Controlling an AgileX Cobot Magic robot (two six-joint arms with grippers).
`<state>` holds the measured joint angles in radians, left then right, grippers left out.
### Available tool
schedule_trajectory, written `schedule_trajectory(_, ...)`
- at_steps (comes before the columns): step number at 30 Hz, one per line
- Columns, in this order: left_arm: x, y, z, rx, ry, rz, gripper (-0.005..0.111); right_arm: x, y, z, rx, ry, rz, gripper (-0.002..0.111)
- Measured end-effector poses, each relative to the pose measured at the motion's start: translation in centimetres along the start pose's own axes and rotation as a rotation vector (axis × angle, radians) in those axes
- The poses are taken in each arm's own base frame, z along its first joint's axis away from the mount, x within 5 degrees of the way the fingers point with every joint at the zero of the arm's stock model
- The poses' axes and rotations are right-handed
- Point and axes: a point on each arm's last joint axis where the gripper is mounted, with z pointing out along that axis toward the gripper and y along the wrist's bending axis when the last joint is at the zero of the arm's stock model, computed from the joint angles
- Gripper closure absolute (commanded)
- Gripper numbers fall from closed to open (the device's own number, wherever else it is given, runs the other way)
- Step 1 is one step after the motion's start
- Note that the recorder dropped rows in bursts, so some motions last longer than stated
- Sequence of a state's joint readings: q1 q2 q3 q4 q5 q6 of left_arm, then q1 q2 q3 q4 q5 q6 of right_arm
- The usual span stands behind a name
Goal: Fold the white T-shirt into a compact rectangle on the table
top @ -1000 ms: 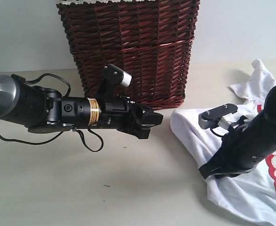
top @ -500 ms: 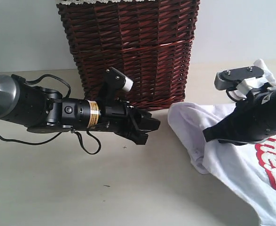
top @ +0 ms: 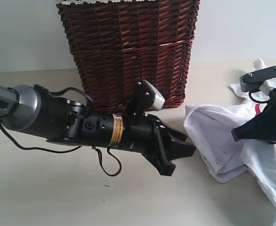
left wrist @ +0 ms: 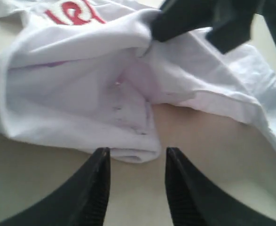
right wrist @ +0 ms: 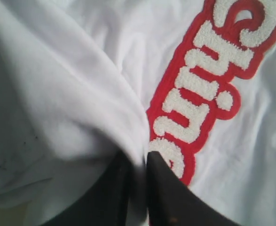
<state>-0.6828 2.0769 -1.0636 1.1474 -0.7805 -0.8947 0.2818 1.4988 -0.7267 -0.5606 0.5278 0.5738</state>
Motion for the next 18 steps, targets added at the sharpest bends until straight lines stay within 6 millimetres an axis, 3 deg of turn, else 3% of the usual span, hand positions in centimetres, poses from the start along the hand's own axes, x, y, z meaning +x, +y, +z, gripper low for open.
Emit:
schedule_trajectory(3, -0.1, -2.0, 1.3, 0.045, 0.009, 0.022, 0.067, 0.0, -0.1, 0.0, 0.011, -0.005, 0.009, 0.072)
schedule_trajectory(8, 0.1, -2.9, 2.4, -0.025, 0.039, 0.041, 0.067, 0.0, -0.2, 0.0, 0.022, 0.003, 0.015, 0.063)
schedule_trajectory(15, -0.4, -1.2, 3.8, -0.167, -0.003, -0.076, 0.067, 0.1, -0.3, 0.0, 0.028, 0.009, 0.045, 0.063)
schedule_trajectory(18, -0.3, 0.3, 4.6, -0.269, 0.054, -0.100, 0.056, 0.1, -0.3, 0.0, 0.028, 0.009, 0.070, 0.063)
